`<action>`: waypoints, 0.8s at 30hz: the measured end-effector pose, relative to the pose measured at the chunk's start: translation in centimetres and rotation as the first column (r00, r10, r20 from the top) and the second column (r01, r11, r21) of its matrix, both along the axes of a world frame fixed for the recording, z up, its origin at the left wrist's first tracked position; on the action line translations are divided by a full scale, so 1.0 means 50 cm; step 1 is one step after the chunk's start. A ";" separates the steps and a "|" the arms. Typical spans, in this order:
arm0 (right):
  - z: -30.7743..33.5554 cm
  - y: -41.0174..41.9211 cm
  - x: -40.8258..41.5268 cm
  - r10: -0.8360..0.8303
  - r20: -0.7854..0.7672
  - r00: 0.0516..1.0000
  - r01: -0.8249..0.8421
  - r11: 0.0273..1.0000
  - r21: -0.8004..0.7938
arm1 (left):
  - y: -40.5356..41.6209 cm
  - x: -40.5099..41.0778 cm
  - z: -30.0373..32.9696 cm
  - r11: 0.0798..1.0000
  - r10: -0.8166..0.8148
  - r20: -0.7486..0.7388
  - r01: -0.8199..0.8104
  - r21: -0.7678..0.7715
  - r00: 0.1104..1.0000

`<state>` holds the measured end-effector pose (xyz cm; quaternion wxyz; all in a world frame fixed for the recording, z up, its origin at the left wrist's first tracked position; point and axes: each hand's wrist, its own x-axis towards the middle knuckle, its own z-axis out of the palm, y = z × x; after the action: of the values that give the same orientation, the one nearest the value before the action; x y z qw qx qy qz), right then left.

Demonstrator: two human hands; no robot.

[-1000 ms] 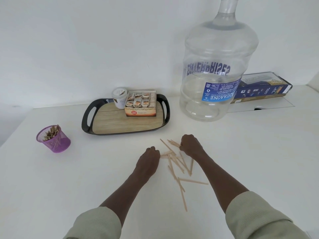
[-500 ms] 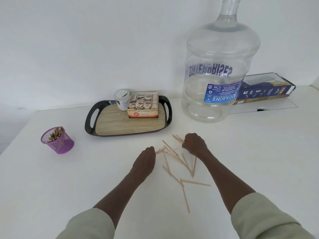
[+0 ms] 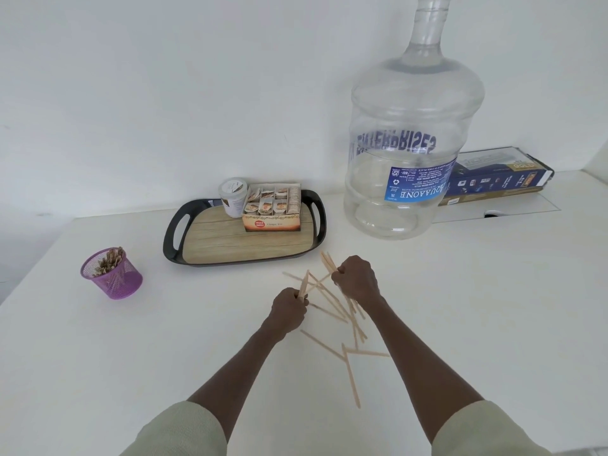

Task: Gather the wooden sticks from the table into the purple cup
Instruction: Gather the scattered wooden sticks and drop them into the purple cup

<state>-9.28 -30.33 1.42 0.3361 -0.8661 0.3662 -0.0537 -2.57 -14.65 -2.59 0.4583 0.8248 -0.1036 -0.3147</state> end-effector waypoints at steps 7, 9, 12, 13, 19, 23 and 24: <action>-0.001 0.042 -0.006 0.019 0.079 0.997 -0.021 1.000 0.022 | -0.028 -0.030 0.024 0.974 0.101 -0.196 -0.137 -0.178 0.975; -0.001 0.049 -0.006 0.049 0.115 0.992 -0.051 0.999 0.010 | -0.036 -0.036 0.031 0.957 0.108 -0.239 -0.166 -0.237 0.965; 0.000 0.063 -0.002 0.055 0.133 0.990 -0.056 0.998 0.004 | -0.047 -0.043 0.045 0.936 0.098 -0.265 -0.179 -0.302 0.959; 0.000 0.069 0.001 0.054 0.133 0.990 -0.056 0.998 0.007 | -0.050 -0.044 0.049 0.931 0.086 -0.273 -0.174 -0.320 0.958; 0.009 0.086 0.011 0.107 0.143 0.984 -0.103 0.994 -0.037 | -0.055 -0.044 0.063 0.892 0.109 -0.294 -0.224 -0.392 0.949; 0.004 0.098 0.014 0.190 0.170 0.967 -0.182 0.981 -0.061 | -0.056 -0.038 0.058 0.845 0.207 -0.355 -0.349 -0.406 0.912; 0.003 0.099 0.015 0.201 0.185 0.962 -0.192 0.979 -0.062 | -0.058 -0.036 0.057 0.828 0.227 -0.383 -0.385 -0.409 0.895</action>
<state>-8.53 -25.38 1.55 0.3542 -0.8961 0.2434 -0.1107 -4.36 -17.54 0.24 0.7013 0.6311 0.0332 -0.3298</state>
